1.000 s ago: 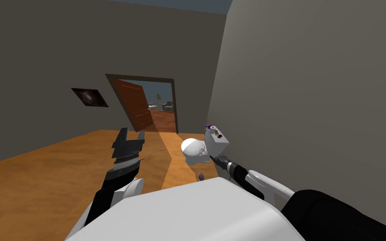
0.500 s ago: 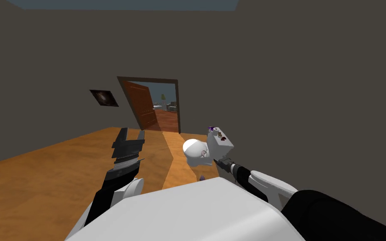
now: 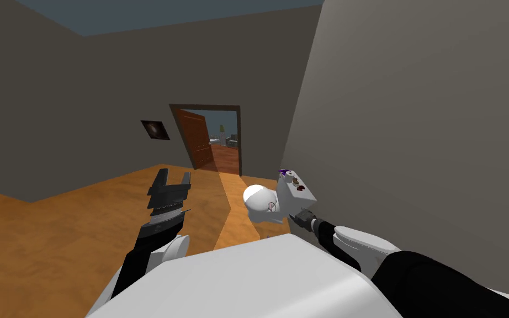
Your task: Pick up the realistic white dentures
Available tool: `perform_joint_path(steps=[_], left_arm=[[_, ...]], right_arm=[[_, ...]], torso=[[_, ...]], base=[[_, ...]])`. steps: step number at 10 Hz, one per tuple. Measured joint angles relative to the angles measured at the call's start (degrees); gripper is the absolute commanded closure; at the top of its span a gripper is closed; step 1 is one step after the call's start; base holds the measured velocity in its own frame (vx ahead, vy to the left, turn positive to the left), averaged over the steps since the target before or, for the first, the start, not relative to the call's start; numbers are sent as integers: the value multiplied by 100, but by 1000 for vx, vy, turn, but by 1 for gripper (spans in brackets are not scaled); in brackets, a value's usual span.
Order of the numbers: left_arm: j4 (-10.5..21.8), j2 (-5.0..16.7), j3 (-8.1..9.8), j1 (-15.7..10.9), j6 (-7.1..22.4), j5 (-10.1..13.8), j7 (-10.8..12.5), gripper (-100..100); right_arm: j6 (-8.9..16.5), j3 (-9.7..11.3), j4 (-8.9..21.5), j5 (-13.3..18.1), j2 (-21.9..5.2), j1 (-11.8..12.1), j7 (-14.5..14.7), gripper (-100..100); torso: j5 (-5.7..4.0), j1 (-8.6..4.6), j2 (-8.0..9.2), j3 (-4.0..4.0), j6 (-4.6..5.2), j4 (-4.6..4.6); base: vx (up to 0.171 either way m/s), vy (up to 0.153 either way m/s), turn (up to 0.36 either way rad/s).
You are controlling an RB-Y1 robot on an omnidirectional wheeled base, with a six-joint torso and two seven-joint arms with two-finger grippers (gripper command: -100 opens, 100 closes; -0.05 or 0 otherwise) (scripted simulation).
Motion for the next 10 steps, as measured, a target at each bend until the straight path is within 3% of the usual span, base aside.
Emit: perform_joint_path(steps=[1, 4, 5, 10], left_arm=[[0, 0, 0, -1, 0, 0, 0, 0], [0, 0, 0, 0, 0, 0, 0, 0], [0, 0, 0, 0, 0, 0, 0, 0], [0, 0, 0, 0, 0, 0, 0, 0]], right_arm=[[175, 119, 38, -36, -173, -68, 91, -100], [448, 102, 102, 84, -714, 158, 137, -100], [575, 243, 174, 75, -844, 83, 245, -100], [999, 287, 263, 299, -1648, 466, 290, -100]], torso=[[0, -1, -3, -1, -4, -1], [-1, -3, -3, -2, 1, -1], [-1, -4, -2, -1, -2, 0], [-1, 0, -3, -2, 2, 0]], base=[[38, -66, 120], [44, -82, 159], [37, -54, 143], [43, -78, 158]])
